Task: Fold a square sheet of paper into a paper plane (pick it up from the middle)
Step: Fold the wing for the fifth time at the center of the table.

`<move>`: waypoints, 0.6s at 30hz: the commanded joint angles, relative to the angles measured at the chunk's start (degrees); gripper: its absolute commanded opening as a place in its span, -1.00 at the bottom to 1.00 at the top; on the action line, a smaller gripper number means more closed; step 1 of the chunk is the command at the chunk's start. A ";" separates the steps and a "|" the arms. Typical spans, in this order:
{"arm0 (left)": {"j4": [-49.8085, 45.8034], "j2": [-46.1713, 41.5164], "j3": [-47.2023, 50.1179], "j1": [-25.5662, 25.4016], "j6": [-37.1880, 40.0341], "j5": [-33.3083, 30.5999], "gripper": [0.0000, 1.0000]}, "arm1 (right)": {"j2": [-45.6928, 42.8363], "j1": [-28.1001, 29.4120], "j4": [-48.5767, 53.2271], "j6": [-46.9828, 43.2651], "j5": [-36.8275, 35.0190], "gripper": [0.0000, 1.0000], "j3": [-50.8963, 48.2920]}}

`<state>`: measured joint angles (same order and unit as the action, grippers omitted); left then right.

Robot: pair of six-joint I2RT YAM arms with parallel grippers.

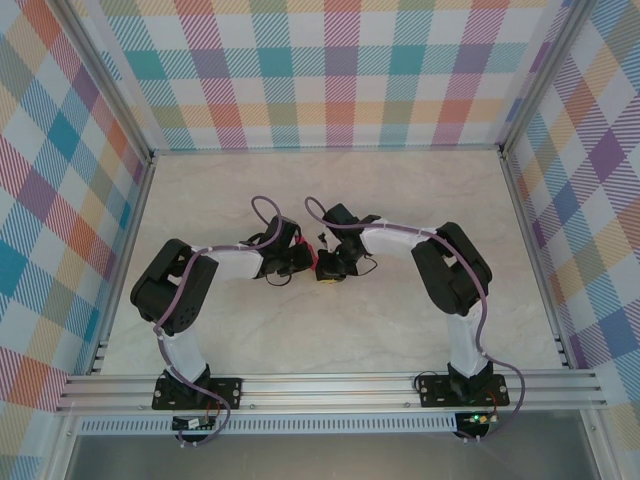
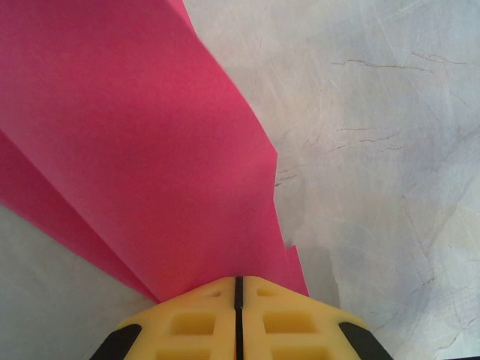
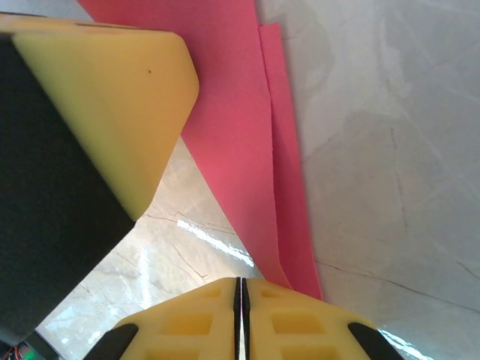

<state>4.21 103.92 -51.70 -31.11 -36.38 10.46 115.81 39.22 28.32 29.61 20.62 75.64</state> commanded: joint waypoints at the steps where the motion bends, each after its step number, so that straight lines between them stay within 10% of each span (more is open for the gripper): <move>1: -7.77 3.85 1.21 -0.44 0.30 -1.94 -0.83 | -0.02 -1.20 -0.31 1.07 1.05 -0.77 -1.68; 18: -7.81 4.01 0.98 -0.44 0.46 -1.68 -0.83 | -6.89 -5.74 -10.66 3.18 15.40 -0.73 -8.70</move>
<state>4.19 103.94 -51.75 -31.11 -36.38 10.59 112.53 33.50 16.78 32.77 34.33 65.36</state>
